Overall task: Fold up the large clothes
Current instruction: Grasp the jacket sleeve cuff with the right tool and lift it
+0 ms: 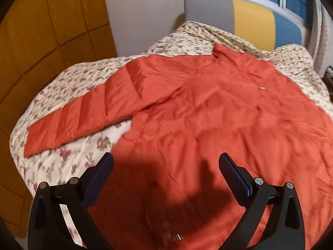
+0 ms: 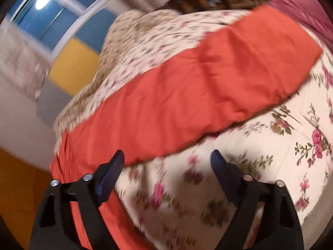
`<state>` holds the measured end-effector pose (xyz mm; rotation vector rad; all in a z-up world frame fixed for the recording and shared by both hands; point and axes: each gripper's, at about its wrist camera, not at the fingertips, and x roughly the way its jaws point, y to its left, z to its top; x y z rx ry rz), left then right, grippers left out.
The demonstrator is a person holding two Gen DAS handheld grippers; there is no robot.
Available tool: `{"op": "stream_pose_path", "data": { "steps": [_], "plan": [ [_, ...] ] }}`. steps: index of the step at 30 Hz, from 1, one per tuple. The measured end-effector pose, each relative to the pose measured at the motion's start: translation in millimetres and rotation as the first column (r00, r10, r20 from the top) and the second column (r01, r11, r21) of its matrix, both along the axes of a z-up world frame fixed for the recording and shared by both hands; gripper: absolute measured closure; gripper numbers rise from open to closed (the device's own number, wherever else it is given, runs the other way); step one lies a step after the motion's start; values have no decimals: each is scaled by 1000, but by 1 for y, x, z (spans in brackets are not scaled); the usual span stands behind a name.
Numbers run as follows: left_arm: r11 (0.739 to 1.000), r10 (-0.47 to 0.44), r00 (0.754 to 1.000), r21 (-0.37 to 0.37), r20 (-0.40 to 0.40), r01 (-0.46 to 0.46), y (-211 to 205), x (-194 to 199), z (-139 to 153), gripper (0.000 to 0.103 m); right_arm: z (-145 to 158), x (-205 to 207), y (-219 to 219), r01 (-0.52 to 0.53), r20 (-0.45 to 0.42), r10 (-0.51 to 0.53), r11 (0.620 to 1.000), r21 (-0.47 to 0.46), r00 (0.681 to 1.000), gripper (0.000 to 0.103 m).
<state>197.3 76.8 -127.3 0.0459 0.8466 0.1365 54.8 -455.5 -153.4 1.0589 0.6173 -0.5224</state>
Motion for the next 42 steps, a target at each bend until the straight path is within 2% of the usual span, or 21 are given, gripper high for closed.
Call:
{"op": "stream_pose_path", "data": {
  "steps": [6,9,12,14,16,17,20,23,26,30,32,33,35,36,40,42],
  "plan": [
    [996,46,999,72,-26,-44,15,27,-24,3,-3,-2,-32,136,52,-137,990,26,989,31],
    [998,62,998,27,-26,-61,26,30,-34,3,-4,-7,-40,184,60,-186,982,37,981,36],
    [997,61,998,-39,-18,-62,34,26,-43,3,-8,-12,-50,245,66,-248,968,52,966,46],
    [995,64,998,-78,-21,-65,39,25,-46,3,-10,-15,-55,292,60,-295,955,57,954,62],
    [992,58,998,-113,-37,-62,42,27,-49,3,-13,-12,-60,314,48,-315,949,39,948,73],
    [990,56,998,-127,-43,-61,44,28,-50,3,-12,-8,-61,309,37,-309,951,12,950,79],
    [989,54,997,-136,-46,-59,44,27,-51,3,2,6,-55,264,2,-265,958,-112,964,88],
    [990,54,998,-129,-42,-59,43,27,-51,3,24,24,-36,195,8,-199,951,-241,980,89],
    [990,55,998,-127,-38,-60,43,27,-51,3,49,47,-7,93,24,-91,917,-389,996,91],
    [990,55,998,-127,-34,-59,43,28,-52,3,78,79,52,-66,-12,72,806,-588,997,92],
    [990,55,998,-128,-34,-59,43,28,-52,3,87,99,87,-144,-42,158,720,-679,987,92],
    [990,55,998,-129,-34,-59,43,27,-52,3,92,108,110,-188,-65,207,660,-727,976,92],
    [990,55,998,-128,-33,-59,43,27,-52,3,94,124,138,-249,-102,275,576,-779,956,92],
    [990,55,998,-128,-33,-59,43,28,-52,3,94,132,159,-289,-134,318,515,-807,939,92],
    [990,55,998,-128,-32,-59,43,28,-52,3,81,163,210,-387,-233,405,354,-851,884,92],
    [990,55,998,-127,-32,-59,43,28,-52,3,68,173,242,-434,-296,449,241,-868,843,92]
  ]
}}
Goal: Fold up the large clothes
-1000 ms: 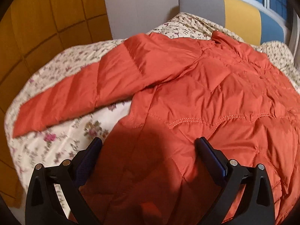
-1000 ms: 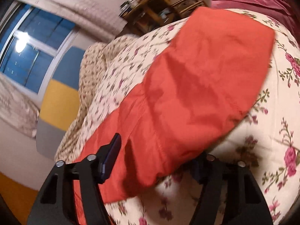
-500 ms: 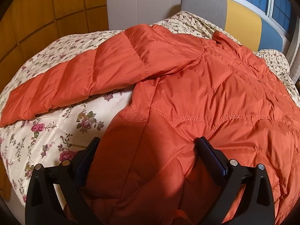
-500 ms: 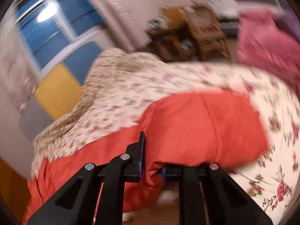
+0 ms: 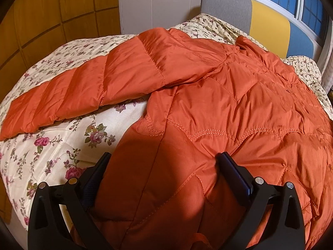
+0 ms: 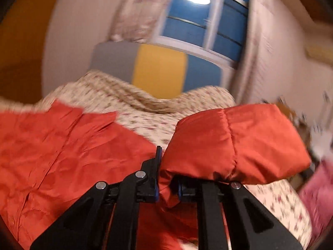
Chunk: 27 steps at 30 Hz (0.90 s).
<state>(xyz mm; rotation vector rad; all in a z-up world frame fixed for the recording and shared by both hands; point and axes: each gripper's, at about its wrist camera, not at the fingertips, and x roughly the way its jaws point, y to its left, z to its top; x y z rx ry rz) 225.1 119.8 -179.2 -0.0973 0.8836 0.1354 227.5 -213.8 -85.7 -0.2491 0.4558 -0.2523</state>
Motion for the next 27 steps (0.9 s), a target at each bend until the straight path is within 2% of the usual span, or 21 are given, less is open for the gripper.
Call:
{"op": "stream_pose_path", "data": {
  "steps": [2,6,9,11,15,19,21,23,24,27],
  "plan": [
    [1000,0,1000,0,0,0,1,0,0,3,-15,8,29,-63,-24,61,994,-90,998,92],
    [1000,0,1000,1,2,0,0,0,0,3,-46,22,82,-193,-76,180,951,-242,981,92],
    [1000,1,1000,6,2,-1,0,0,0,3,-63,21,120,-308,-99,292,890,-336,951,93],
    [1000,1,1000,8,3,-1,0,0,0,3,-70,25,135,-375,-119,356,856,-357,927,93],
    [1000,2,1000,10,7,-2,-1,1,0,3,-96,48,150,-456,-236,396,826,-330,888,92],
    [1000,2,1000,11,7,-2,-1,1,0,3,-108,61,143,-473,-272,399,821,-318,876,87],
    [1000,1,1000,11,7,-1,-1,1,0,3,-109,61,137,-463,-267,390,824,-325,881,77],
    [1000,1,1000,9,6,-1,-1,1,0,3,-99,55,121,-450,-245,387,840,-304,889,42],
    [1000,1,1000,10,5,-1,-1,2,0,3,-89,53,109,-458,-227,408,854,-248,884,38],
    [1000,1,1000,19,-6,-1,-2,2,2,3,-55,32,76,-470,-187,449,879,-85,874,39]
  ]
}}
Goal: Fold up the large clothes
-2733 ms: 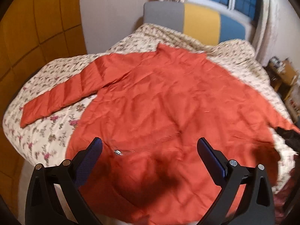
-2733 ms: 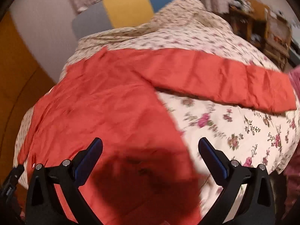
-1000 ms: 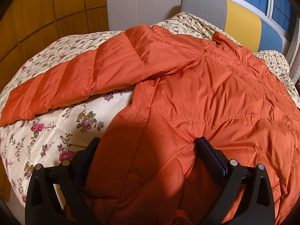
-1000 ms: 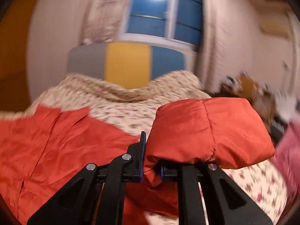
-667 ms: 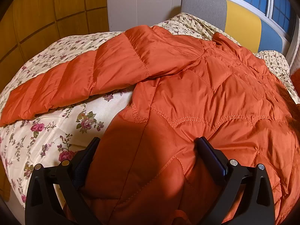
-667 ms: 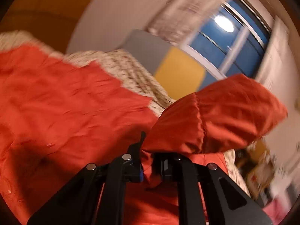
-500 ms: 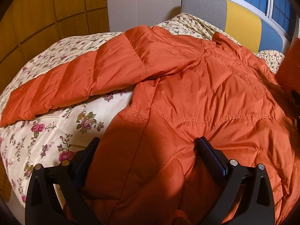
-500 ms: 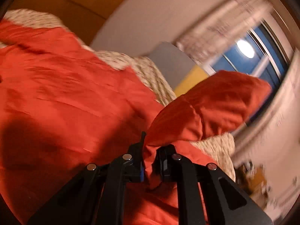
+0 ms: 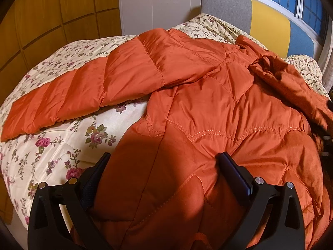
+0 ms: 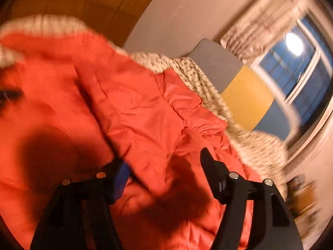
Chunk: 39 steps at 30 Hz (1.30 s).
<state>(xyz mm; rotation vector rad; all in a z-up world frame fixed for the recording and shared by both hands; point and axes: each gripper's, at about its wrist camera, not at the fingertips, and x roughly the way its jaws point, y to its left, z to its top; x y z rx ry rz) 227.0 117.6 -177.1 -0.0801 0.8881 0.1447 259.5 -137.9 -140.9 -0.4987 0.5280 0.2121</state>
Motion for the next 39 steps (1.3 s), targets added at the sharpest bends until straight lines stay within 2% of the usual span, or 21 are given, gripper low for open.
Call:
{"op": "stream_pose_path", "data": {
  "steps": [3,5,6,8,10,11,14,17,20,21,22,23,25,27,29,31,33,35,36,37,39],
  "plan": [
    [1000,0,1000,18,5,0,-6,-6,15,3,30,-18,-41,20,-12,-18,983,182,1000,39],
    [1000,7,997,22,70,-9,-11,-12,33,3,42,-26,-74,41,-29,-34,950,311,999,39],
    [1000,16,992,22,128,-19,-17,-16,48,3,45,-29,-87,65,-38,-55,930,362,998,39],
    [1000,-1,980,-3,197,1,-28,-17,66,3,48,-34,-116,168,-64,-155,879,447,986,39],
    [998,-54,972,-28,229,62,-48,-9,80,3,45,-23,-149,294,-117,-273,816,497,955,42],
    [995,-84,969,-29,231,93,-57,-2,83,3,43,-22,-161,352,-154,-320,773,529,935,48],
    [985,-160,964,-21,214,169,-87,28,84,3,39,-6,-204,493,-228,-454,641,587,861,56],
    [978,-197,963,-28,186,206,-110,58,78,3,38,4,-226,543,-251,-503,602,585,827,64],
    [972,-229,965,-22,132,233,-130,89,65,6,18,17,-226,560,-320,-466,597,575,825,68],
    [975,-222,968,-3,114,223,-134,99,59,13,9,15,-219,550,-331,-441,618,562,834,68],
    [976,-218,972,15,90,217,-136,107,51,24,4,21,-210,536,-342,-413,655,533,844,67],
    [977,-212,975,34,63,210,-137,115,42,30,1,26,-203,521,-347,-391,686,508,853,67],
    [981,-189,982,45,28,187,-128,119,20,32,-6,31,-193,506,-357,-366,712,488,859,67],
    [984,-177,983,5,55,177,-117,115,4,32,-15,37,-190,504,-376,-352,720,476,857,67],
    [985,-167,984,-28,64,169,-112,113,0,32,-19,38,-191,505,-376,-352,718,479,857,67],
    [986,-167,984,-14,61,168,-114,115,-2,31,-22,31,-192,500,-367,-350,706,501,862,67],
    [986,-168,984,2,58,168,-117,115,-2,31,-15,15,-205,484,-329,-355,659,576,875,67],
    [985,-170,984,11,55,170,-120,115,-2,31,-6,-4,-212,492,-283,-412,608,622,866,65],
    [985,-170,984,20,55,169,-121,115,-2,31,-2,-6,-215,497,-274,-428,597,629,861,65],
    [985,-170,984,32,54,169,-124,112,-2,30,2,-5,-218,497,-270,-433,589,638,860,65],
    [985,-169,984,48,50,167,-126,112,-2,29,8,9,-217,500,-286,-419,604,621,862,65]
  ]
}}
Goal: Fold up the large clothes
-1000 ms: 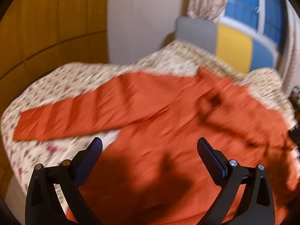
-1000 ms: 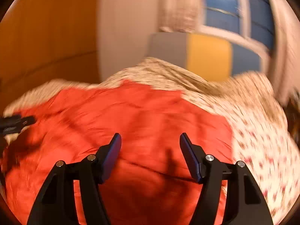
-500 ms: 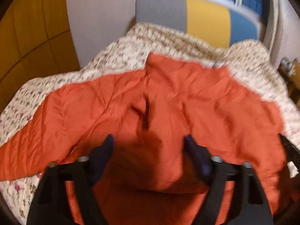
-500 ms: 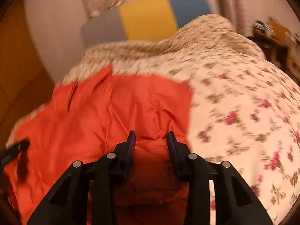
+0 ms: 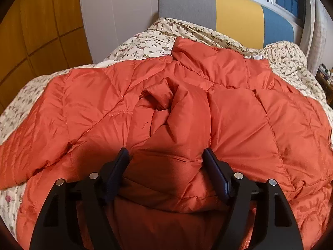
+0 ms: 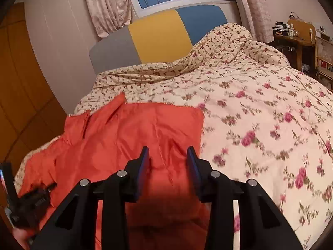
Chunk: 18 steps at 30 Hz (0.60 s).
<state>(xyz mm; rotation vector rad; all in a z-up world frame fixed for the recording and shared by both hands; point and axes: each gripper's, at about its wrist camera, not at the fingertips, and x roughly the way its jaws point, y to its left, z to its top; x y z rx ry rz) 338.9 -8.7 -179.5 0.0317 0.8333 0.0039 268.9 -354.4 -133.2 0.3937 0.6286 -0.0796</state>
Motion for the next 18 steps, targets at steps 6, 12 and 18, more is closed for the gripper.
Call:
{"op": "stream_pose_path", "data": {
  "steps": [6,12,18],
  "plan": [
    [1000,11,1000,-4,-7,-11,2,2,-3,23,-25,52,7,-7,-164,-7,996,-84,986,64],
    [1000,2,1000,-10,-21,-3,2,7,-8,17,-47,66,15,-18,-206,-16,987,-162,978,63],
    [1000,3,1000,-5,-20,-3,1,6,-9,17,-38,48,14,11,-163,-40,985,-170,986,58]
  ]
}}
